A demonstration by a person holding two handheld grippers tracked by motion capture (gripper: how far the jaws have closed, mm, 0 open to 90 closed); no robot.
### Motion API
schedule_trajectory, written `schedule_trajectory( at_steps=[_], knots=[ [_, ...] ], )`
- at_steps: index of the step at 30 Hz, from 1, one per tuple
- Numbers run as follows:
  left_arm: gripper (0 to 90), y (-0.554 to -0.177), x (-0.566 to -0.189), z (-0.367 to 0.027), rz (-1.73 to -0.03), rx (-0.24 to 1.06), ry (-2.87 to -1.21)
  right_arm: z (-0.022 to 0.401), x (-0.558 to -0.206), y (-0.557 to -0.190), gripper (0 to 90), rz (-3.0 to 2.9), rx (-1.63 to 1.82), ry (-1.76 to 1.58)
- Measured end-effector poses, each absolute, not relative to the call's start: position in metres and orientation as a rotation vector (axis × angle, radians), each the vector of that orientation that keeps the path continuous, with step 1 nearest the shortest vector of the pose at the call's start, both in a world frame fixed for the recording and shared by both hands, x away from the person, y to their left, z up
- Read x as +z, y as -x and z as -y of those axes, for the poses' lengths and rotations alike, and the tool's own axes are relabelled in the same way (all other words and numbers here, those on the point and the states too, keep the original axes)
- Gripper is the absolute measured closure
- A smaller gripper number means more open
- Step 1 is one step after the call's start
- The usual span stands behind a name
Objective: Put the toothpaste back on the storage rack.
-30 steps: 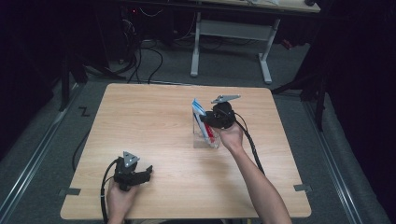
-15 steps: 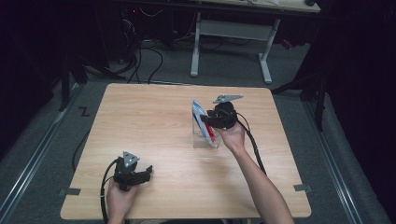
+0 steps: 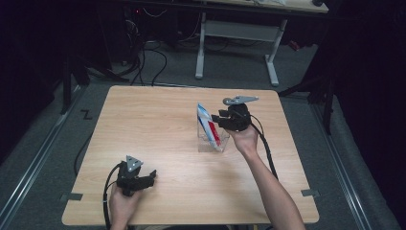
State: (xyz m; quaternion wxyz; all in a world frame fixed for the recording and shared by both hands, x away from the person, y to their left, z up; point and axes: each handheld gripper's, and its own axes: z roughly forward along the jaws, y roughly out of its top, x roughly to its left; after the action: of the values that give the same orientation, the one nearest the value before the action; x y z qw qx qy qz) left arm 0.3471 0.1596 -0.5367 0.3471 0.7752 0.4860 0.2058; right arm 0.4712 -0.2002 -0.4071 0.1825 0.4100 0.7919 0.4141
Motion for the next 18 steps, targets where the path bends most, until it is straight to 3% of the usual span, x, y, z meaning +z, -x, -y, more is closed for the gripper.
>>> schedule_trajectory(
  at_steps=[18],
  knots=[
    [22.6,-0.347,-0.537,-0.16,-1.261,0.532,-2.01,0.227,-0.394,-0.459,59.9,-2.207,1.202,-1.157]
  ],
)
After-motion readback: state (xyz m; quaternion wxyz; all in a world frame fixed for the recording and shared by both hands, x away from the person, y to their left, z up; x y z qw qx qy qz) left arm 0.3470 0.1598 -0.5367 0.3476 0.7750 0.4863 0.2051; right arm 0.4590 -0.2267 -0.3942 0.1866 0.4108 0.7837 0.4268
